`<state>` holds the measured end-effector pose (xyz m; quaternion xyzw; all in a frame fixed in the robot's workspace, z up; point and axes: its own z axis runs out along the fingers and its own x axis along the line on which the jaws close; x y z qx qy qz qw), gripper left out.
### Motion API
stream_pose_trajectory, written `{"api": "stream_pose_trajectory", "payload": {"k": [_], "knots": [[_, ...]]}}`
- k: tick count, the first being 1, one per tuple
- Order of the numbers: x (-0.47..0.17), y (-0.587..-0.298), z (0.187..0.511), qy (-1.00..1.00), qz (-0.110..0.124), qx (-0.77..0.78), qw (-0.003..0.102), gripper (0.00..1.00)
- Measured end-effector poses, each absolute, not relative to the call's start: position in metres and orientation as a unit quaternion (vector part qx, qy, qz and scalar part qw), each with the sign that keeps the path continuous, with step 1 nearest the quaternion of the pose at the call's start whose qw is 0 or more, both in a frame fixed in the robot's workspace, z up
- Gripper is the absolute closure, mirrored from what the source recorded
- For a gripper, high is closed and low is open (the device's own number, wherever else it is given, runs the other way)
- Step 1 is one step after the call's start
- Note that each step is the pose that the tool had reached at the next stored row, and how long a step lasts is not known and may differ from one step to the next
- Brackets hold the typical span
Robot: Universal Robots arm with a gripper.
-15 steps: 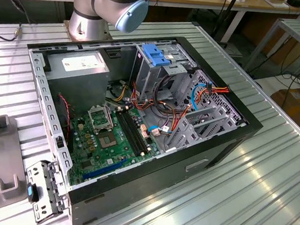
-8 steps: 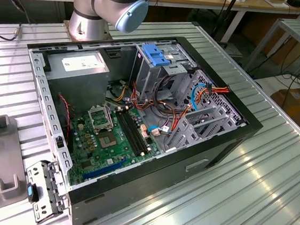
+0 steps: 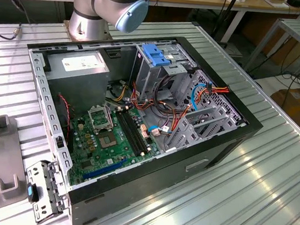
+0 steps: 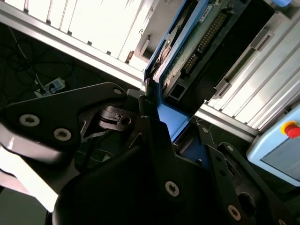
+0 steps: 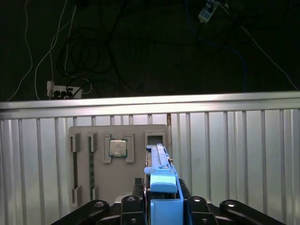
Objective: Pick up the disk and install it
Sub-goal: 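Pick up the disk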
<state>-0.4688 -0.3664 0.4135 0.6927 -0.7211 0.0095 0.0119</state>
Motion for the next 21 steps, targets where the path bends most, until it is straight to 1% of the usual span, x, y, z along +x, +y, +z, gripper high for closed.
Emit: {"api": "stream_pose_trajectory", "payload": {"k": [21], "knots": [[-0.4689, -0.3664, 0.4224, -0.721, 0.01, 0.693, 0.012, 0.63]]}}
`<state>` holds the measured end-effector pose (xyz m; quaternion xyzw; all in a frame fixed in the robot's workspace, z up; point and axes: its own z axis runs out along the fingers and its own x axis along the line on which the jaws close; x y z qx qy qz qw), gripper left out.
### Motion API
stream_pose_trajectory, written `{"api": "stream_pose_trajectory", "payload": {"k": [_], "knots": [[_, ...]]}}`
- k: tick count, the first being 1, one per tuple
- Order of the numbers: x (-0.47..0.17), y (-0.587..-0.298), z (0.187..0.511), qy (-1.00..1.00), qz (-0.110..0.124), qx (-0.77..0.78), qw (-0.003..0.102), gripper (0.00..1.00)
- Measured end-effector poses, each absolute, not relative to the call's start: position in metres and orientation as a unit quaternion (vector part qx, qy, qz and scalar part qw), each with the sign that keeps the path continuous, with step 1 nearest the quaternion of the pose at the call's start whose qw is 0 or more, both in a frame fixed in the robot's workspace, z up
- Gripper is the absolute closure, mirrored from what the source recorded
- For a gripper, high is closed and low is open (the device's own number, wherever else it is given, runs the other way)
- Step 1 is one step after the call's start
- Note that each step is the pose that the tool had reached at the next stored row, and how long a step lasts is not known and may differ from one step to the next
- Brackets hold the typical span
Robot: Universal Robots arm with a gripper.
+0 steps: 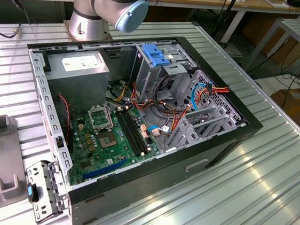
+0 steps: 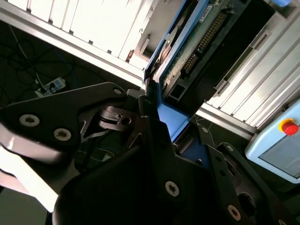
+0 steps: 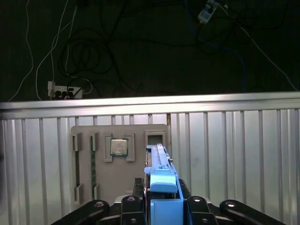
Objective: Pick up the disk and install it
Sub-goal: 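Pick up the disk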
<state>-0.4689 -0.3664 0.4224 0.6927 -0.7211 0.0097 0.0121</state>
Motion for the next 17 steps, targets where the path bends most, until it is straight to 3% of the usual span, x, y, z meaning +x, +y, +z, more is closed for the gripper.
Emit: {"api": "stream_pose_trajectory", "payload": {"k": [17], "knots": [[-0.4689, -0.3665, 0.426, -0.721, 0.01, 0.693, 0.012, 0.63]]}}
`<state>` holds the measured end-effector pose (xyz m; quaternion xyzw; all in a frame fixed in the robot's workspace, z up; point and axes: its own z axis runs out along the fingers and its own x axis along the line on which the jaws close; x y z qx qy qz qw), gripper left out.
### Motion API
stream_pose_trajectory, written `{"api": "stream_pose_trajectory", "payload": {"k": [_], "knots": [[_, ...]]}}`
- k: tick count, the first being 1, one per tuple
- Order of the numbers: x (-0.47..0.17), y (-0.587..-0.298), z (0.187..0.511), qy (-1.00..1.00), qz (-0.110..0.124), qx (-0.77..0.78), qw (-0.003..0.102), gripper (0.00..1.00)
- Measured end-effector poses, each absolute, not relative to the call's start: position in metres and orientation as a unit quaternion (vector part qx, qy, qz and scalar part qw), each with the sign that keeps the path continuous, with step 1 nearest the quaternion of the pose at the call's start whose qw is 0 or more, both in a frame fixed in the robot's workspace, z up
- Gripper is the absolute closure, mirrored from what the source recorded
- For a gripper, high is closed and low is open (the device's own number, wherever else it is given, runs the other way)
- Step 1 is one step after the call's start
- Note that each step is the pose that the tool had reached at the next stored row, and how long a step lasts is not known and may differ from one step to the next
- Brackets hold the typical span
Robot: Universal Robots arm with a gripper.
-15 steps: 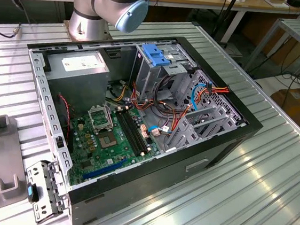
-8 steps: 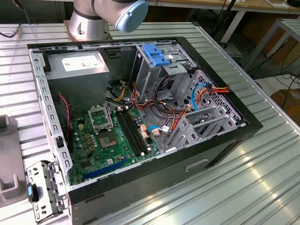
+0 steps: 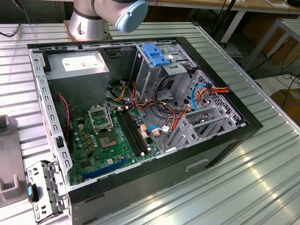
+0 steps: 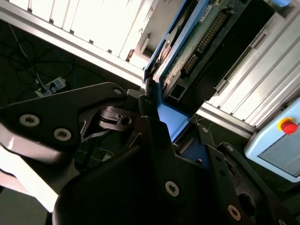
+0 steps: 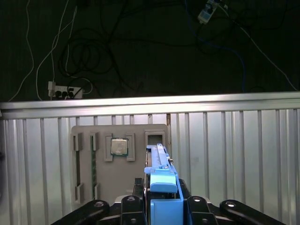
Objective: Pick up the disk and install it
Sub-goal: 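Pick up the disk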
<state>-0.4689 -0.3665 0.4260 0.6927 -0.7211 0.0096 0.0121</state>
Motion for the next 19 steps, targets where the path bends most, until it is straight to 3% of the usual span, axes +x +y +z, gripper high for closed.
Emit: {"api": "stream_pose_trajectory", "payload": {"k": [19], "knots": [[-0.469, -0.366, 0.439, -0.721, 0.01, 0.693, 0.012, 0.63]]}}
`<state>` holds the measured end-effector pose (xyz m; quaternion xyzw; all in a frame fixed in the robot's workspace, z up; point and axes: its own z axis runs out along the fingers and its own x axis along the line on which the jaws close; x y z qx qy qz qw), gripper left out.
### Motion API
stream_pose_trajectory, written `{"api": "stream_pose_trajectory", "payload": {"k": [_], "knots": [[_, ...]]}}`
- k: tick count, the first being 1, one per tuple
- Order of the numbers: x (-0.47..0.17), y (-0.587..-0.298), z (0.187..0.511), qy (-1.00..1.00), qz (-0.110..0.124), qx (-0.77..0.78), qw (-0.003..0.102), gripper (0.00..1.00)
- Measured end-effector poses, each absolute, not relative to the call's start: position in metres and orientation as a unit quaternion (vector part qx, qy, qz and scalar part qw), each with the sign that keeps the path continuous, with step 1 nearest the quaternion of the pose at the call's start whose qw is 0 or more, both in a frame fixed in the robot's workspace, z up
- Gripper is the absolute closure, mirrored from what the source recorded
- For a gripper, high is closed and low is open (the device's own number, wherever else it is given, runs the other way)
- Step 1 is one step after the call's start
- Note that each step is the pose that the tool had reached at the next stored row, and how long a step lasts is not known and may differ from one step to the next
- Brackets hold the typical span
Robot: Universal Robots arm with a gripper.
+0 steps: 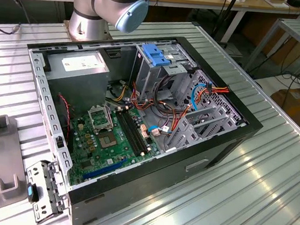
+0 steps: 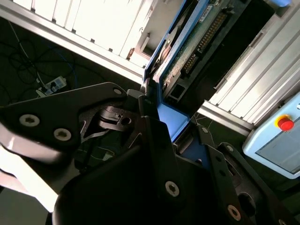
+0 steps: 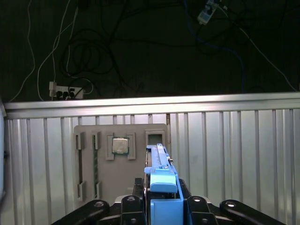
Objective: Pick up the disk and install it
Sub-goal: 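Pick up the disk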
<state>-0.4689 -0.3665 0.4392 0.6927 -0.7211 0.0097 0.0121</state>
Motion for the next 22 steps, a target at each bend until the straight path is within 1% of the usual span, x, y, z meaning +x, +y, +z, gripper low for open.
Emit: {"api": "stream_pose_trajectory", "payload": {"k": [22], "knots": [[-0.4688, -0.3664, 0.4481, -0.721, 0.01, 0.693, 0.012, 0.63]]}}
